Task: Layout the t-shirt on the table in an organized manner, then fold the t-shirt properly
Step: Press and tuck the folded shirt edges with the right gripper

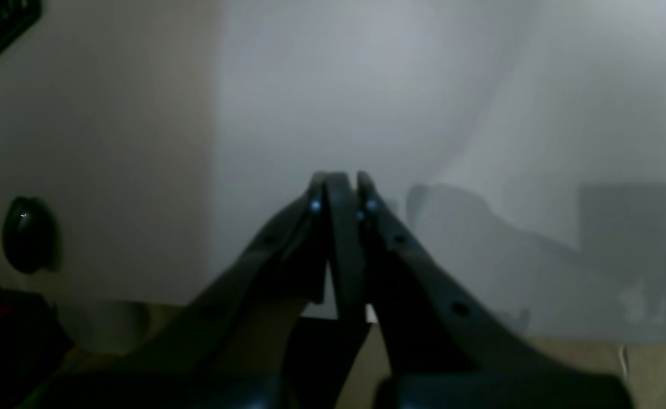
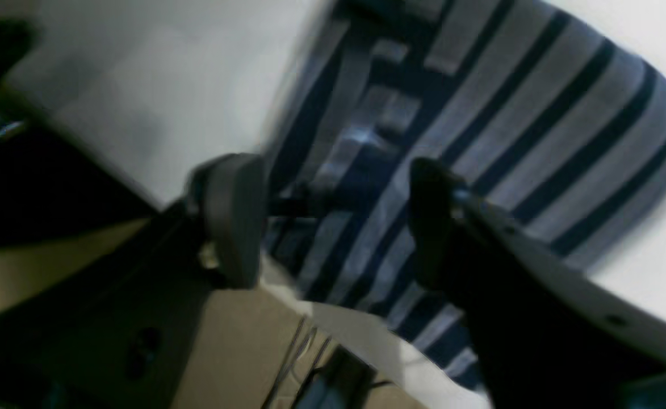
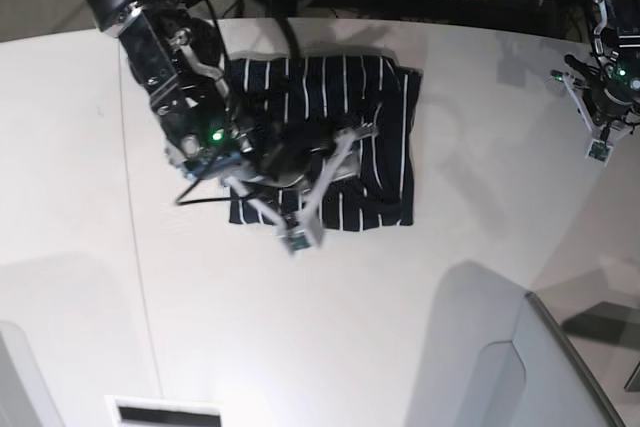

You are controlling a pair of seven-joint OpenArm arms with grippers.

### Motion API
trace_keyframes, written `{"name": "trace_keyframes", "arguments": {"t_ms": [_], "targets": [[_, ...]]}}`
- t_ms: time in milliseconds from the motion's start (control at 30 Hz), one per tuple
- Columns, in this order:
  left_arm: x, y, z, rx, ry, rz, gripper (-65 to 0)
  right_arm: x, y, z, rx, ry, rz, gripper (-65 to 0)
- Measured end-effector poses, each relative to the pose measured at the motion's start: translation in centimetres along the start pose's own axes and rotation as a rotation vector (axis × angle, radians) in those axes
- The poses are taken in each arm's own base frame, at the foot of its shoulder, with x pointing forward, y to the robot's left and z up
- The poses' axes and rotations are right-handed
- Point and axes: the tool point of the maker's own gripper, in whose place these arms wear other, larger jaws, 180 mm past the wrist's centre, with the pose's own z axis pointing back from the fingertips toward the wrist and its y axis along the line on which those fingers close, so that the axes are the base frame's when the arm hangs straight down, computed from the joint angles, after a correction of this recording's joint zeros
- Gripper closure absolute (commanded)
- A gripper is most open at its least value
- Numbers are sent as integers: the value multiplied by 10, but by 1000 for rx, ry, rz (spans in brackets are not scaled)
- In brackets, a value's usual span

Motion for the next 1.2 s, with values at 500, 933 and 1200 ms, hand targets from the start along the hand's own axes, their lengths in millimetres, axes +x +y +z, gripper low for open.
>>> {"name": "trace_keyframes", "arguments": {"t_ms": [500, 933, 1200], "targets": [[7, -65, 2, -171, -49, -15, 0, -44, -39, -33, -76, 115, -68, -6], [-2, -36, -6, -151, -60, -48, 0, -88, -22, -65, -64, 184, -19, -6], [34, -54, -10, -171, -138, 28, 0, -64, -13, -55, -41, 106, -6, -6]]}}
